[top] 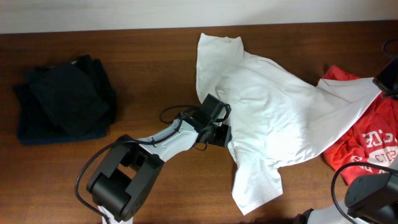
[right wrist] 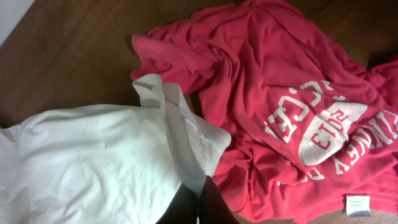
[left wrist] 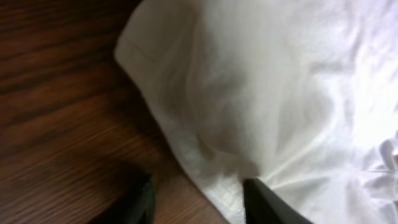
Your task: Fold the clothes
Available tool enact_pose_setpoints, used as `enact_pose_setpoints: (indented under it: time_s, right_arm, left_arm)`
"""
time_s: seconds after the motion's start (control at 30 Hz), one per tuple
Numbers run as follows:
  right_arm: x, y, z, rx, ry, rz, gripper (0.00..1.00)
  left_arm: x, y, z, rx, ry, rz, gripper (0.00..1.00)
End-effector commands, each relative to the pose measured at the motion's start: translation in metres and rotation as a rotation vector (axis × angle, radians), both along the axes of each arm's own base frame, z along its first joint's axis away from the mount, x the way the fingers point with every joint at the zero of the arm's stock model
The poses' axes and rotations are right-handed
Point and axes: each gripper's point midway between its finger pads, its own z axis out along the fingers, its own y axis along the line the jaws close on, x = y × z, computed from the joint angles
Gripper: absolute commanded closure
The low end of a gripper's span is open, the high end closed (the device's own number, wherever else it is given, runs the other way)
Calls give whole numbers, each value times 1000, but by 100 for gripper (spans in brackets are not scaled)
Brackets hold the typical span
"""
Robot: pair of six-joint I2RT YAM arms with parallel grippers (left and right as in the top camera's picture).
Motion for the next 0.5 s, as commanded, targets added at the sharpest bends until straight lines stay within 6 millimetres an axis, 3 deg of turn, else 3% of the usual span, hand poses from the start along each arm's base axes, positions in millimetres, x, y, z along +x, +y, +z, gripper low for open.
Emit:
enact_pose_setpoints:
  time_s: [0.0,0.17,0.37,0.43,0.47]
  right_arm:
    - [0,-1,7,-24,-8,3,96]
    - [0,-1,7,-24,-7,3,96]
    - [0,-1,7,-24,-7,3,96]
    - [0,-1,6,-24,-6,3,96]
    - [0,-1,6,-24,-6,3,96]
  left_arm:
    - [0,36,-35,169,9,88,55]
    - [8,29,-31,138,-24,96,47]
    - [5,7,-31,78,-40,54,48]
    - [-1,2,-38,80,-20,56,49]
    - [-4,1,-41,79,-6,61,59]
